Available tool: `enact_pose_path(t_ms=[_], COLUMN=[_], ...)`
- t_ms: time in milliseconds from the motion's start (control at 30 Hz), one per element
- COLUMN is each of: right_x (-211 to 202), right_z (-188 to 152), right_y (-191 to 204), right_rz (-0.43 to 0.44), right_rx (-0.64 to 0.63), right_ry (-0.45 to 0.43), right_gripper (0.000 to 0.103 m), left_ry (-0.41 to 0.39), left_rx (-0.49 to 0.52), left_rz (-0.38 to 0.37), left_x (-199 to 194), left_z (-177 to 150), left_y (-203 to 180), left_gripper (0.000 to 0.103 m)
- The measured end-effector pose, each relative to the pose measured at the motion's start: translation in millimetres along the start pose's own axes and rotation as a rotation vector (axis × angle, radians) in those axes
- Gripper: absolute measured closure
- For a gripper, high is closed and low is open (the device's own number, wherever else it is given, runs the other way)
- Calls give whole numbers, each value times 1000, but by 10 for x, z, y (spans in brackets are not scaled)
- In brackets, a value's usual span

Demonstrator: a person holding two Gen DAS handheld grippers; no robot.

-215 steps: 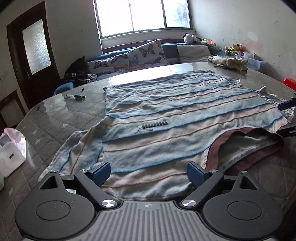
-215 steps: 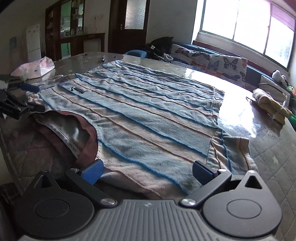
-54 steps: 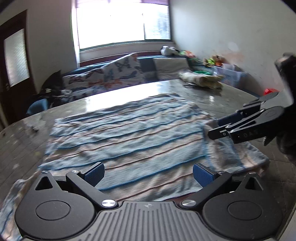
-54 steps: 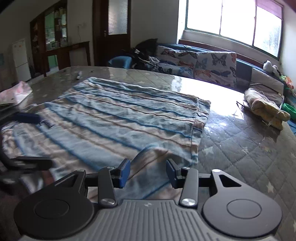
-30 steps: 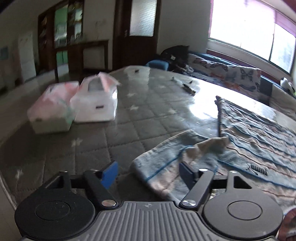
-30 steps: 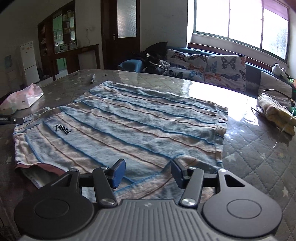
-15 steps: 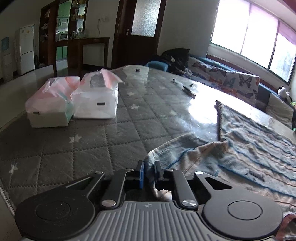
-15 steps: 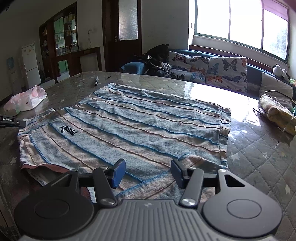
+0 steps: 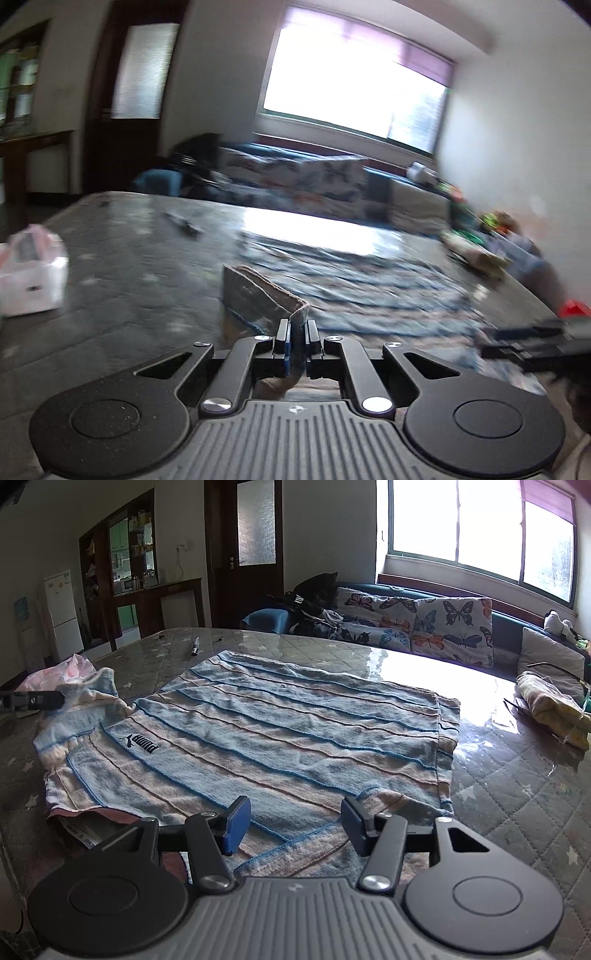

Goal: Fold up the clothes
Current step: 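Grasp the opposite side edge of the cloth with the left gripper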

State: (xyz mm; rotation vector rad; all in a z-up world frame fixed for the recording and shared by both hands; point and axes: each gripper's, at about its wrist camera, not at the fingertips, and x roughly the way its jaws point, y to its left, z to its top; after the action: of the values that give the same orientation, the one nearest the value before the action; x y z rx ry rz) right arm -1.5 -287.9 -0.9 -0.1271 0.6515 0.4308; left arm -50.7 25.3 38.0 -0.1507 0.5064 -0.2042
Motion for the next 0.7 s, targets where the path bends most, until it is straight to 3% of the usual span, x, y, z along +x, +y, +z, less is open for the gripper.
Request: enact_pose_path(t_ms=[300, 333, 400, 533, 633, 700], right_x=[9, 12, 15, 34, 47, 56], right_z=[-4, -4, -3, -7, -15, -20], right_y=[15, 16, 20, 10, 2, -2], right_rz=[5, 6, 7, 8, 9, 9], right_rx=[1, 2, 0, 0, 5, 8], right_ry=[6, 7, 9, 10, 12, 14], right_gripper=[48, 48, 48, 48, 48, 48], left_ry=[100, 109, 124, 119, 116, 121], left_rx=[48, 50, 54, 88, 60, 25], left_rz=[-136, -150, -172, -174, -121, -78], left_x=[262, 283, 312, 339, 467, 560], left_z=[-131, -127, -110, -24, 72, 130], left_y=[-262, -275, -267, -240, -71, 92], left_gripper=[91, 88, 66, 66, 68, 76])
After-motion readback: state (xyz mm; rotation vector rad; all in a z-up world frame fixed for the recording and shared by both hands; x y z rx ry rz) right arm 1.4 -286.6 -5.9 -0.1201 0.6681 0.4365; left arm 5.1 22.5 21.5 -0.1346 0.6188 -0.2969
